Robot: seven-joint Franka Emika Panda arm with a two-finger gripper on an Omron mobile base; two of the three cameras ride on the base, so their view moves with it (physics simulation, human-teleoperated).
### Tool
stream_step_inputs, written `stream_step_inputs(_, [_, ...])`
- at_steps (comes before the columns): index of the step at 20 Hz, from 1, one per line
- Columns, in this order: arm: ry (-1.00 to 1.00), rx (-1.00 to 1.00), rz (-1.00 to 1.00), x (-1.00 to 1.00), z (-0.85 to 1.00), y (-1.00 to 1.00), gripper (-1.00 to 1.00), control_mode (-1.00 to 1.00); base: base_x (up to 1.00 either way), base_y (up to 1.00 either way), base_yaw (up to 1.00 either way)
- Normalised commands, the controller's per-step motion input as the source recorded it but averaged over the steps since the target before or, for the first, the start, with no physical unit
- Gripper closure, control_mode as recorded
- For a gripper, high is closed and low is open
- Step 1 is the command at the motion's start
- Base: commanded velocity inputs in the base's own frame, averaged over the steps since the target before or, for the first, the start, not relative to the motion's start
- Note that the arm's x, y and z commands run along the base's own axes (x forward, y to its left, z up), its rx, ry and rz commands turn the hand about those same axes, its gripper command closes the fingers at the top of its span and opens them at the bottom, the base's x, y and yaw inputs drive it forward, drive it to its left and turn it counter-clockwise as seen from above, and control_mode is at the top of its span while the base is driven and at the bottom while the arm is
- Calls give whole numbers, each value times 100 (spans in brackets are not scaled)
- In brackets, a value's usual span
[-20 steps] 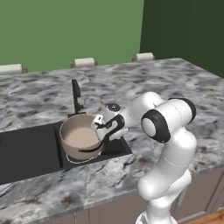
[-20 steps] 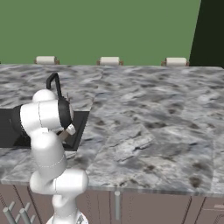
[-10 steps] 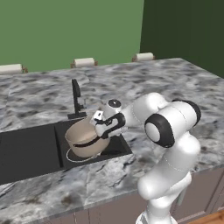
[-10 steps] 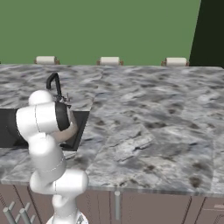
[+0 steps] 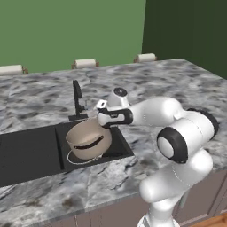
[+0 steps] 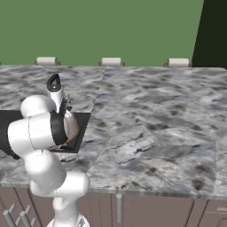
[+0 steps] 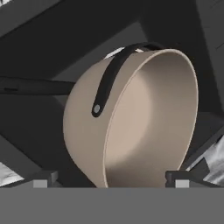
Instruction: Move the pot and pan from the stove into the sink.
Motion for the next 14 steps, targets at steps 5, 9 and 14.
stream_step_inputs(5, [-1,6,0,-50,80,0,-100,-100,0,0,0])
stream_step_inputs(9, [-16,1,2,-91,53,-4,-100,-100,0,0,0])
stream_step_inputs(14, [-19,0,1,-99,42,-4,-100,-100,0,0,0])
